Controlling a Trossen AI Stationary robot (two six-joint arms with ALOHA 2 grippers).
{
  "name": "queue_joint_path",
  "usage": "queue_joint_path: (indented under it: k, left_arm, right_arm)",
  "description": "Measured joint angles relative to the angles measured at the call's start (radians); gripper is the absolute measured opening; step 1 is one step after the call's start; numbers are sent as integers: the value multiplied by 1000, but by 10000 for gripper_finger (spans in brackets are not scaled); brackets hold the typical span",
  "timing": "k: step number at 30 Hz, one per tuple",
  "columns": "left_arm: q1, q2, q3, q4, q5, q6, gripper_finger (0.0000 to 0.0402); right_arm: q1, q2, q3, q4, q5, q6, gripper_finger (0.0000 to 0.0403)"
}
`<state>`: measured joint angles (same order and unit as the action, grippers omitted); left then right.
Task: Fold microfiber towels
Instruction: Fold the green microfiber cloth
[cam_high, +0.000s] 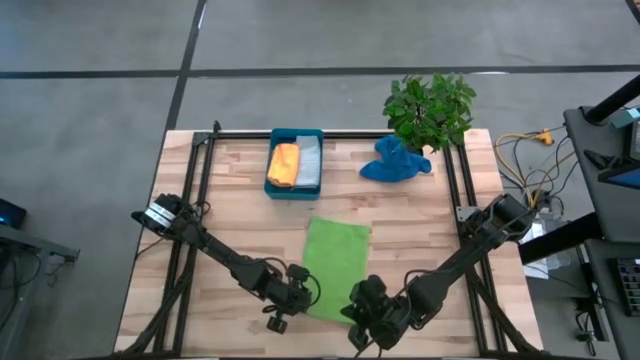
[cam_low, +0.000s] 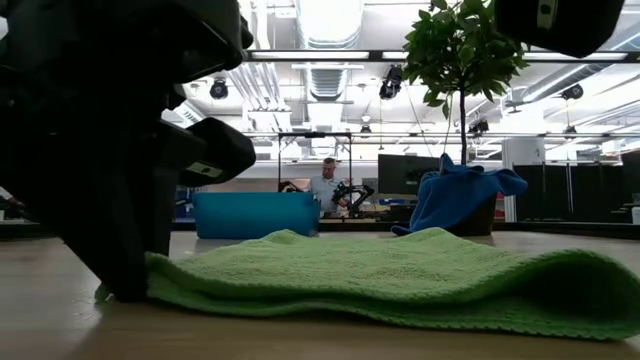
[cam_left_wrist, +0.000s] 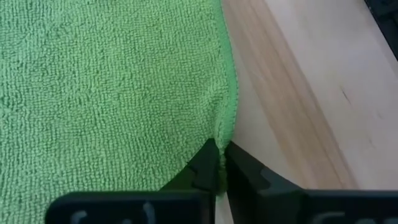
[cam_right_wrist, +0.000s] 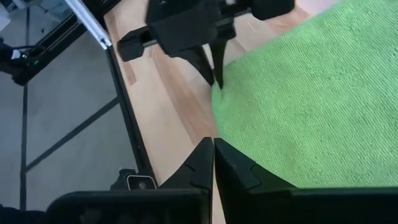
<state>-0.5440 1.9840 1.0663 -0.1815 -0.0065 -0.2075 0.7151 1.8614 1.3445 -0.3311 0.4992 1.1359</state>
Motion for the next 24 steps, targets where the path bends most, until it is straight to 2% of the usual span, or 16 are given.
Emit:
queue_joint_path:
  k: [4,6,10,13,16,19,24]
  left_arm:
    - [20,-41,10,-6,9,1,2]
    - [32,-60,16,-10,21,1,1]
    - [59,-70,22,-10,24,-5,1]
    - [72,-73,23,-10,27,-36,1]
    - [78,-73,23,-10,33,-58,0]
    - [78,-73,23,-10,32,-76,0]
    - [78,-73,23,-10,34,-81,0]
  right_arm:
    - [0,17,0,47,-2,-91,9]
    - [0,38,-3,85,-37,-150,12]
    - [-3,106,-4,196,-216,-315,46]
    - [-4,153,-4,205,-294,-337,89]
    - [-4,168,-5,174,-285,-338,139]
    - [-5,166,-5,132,-227,-369,183]
    - [-5,164,-8,36,-211,-438,219]
